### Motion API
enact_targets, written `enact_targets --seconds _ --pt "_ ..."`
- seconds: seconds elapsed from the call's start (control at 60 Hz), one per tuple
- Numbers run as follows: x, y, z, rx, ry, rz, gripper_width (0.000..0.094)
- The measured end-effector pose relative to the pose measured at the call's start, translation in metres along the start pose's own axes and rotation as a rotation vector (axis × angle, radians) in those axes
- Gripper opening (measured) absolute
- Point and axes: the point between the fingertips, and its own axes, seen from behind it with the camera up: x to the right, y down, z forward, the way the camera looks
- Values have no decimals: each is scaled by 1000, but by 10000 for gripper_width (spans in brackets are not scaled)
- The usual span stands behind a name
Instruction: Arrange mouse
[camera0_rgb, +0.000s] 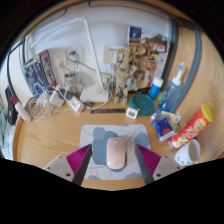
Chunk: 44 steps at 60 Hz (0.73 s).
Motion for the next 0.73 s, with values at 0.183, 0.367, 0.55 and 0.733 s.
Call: enact_targets --seconds 0.183,0.367,0.55,0.733 --pt "-5 -46 -89 124 20 35 861" --pt "-7 -62 -147 201 42 32 861" --pt "-13 -63 -171 252 43 47 863" --pt "-13 -44 -179 235 61 31 863"
